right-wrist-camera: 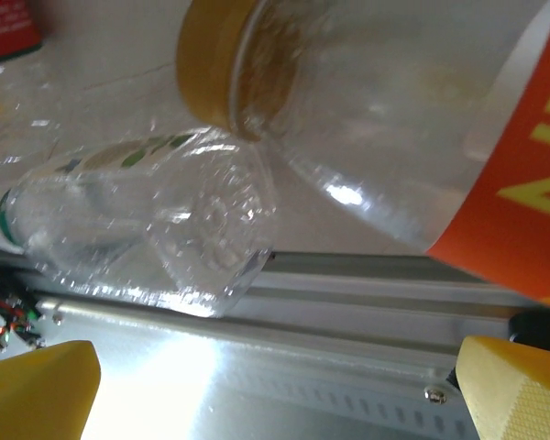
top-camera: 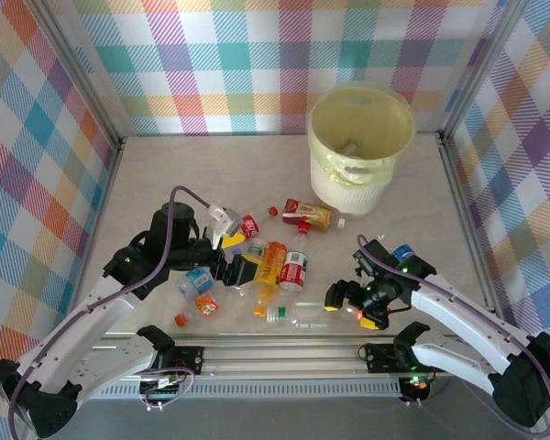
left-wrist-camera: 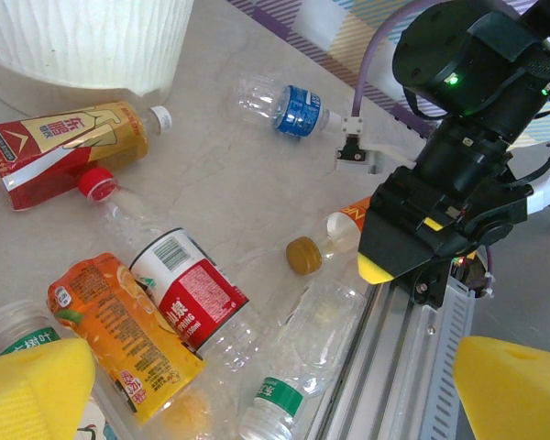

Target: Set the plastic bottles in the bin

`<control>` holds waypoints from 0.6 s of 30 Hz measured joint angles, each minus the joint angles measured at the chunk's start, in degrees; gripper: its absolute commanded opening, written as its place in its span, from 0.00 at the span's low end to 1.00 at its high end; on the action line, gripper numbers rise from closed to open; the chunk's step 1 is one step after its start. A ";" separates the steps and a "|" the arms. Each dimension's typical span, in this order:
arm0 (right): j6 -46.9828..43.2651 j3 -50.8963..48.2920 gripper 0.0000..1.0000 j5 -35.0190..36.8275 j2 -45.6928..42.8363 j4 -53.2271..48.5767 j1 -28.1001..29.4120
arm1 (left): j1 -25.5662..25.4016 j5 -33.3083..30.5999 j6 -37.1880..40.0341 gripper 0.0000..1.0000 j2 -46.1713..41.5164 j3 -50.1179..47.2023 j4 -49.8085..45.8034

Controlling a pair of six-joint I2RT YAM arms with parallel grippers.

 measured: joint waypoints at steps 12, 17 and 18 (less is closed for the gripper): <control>7.74 -4.59 1.00 10.38 3.72 10.32 0.26 | 0.00 -0.02 0.00 1.00 0.09 0.00 0.00; 9.18 -4.61 0.95 15.04 7.54 14.56 0.26 | 0.00 -0.02 0.00 1.00 0.20 0.00 -0.04; 9.35 -4.59 0.92 16.04 8.35 15.28 0.26 | 0.00 -0.02 0.02 1.00 0.26 0.00 -0.04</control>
